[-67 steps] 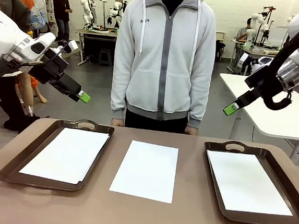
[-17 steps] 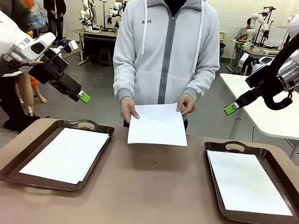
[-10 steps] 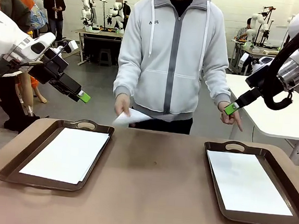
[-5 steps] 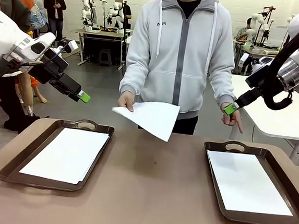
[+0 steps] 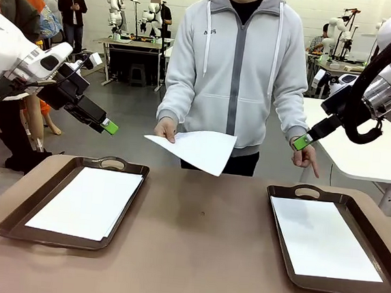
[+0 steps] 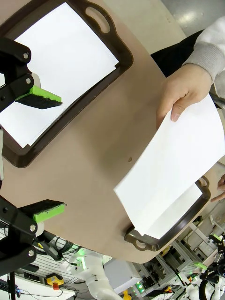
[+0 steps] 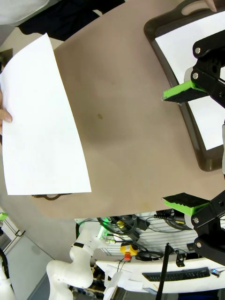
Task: Sort the A4 documents.
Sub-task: Receive the A4 Paper.
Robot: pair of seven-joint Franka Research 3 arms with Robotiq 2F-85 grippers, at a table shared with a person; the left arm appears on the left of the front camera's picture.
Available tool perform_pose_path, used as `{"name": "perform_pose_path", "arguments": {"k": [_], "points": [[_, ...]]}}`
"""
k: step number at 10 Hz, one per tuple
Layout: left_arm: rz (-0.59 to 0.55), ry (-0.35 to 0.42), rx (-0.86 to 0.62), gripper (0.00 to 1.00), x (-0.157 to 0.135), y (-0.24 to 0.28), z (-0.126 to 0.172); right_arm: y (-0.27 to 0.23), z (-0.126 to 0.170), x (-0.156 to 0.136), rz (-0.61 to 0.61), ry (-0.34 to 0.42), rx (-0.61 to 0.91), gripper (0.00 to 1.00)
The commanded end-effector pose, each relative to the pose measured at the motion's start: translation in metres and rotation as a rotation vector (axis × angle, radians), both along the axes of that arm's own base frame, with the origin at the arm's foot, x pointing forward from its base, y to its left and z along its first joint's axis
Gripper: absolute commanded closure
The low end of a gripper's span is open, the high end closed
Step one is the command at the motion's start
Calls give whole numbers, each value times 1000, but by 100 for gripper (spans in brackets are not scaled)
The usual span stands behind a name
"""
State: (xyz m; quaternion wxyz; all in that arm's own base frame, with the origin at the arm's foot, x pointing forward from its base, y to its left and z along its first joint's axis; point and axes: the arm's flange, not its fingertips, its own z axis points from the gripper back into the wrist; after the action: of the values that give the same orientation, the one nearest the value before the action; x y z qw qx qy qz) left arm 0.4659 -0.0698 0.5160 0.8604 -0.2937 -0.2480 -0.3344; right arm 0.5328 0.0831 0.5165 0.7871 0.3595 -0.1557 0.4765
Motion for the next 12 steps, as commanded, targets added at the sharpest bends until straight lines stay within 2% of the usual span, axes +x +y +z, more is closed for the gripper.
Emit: {"name": "perform_pose_path", "arguments": {"k": [1, 12], "points": [[4, -4, 0, 0, 0, 1, 1, 1, 0, 0, 13, -9, 2, 0], [4, -4, 0, 0, 0, 1, 1, 1, 0, 0, 13, -9, 2, 0]]}}
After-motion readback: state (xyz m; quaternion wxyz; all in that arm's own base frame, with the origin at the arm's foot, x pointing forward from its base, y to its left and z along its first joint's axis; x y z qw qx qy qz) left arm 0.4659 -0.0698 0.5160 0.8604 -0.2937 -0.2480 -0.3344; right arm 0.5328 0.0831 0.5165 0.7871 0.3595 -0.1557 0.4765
